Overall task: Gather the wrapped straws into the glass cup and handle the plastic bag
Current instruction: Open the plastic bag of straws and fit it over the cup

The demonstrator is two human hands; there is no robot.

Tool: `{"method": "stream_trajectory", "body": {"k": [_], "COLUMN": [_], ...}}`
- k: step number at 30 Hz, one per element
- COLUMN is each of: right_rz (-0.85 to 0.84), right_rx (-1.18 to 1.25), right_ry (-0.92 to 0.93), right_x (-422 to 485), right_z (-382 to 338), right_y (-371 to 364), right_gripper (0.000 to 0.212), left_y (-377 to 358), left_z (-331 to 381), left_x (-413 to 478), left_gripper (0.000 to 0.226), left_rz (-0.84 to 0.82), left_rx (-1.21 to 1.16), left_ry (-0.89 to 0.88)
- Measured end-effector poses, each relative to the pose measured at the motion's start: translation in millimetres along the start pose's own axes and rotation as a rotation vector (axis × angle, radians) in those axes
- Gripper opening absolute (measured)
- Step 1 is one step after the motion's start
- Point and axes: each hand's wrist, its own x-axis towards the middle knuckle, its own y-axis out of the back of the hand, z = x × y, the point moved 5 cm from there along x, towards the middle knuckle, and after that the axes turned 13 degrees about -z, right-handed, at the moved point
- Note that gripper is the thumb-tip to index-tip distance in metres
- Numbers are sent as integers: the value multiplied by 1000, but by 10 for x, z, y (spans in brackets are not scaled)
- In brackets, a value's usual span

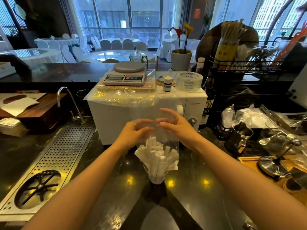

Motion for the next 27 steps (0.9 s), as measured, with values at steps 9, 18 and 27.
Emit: {"method": "stream_trajectory", "body": {"k": [9,18,27], "right_rz": [126,318,519], "right_rx": [79,26,62], "right_ry": [69,96,56], "right_x": [-159,-617,-1179], "right_z": [-257,-413,-324], "right_y": [148,473,878], "right_gripper": [24,13,19], "left_y": [100,-154,-861], "left_z": [437,1000,756], "left_x": [98,260,491], "left_gripper": [23,25,20], "left_rz": [34,5,-138], "left_rx": [-20,-33,-68], "left_ry": [-128,-274,-179]}}
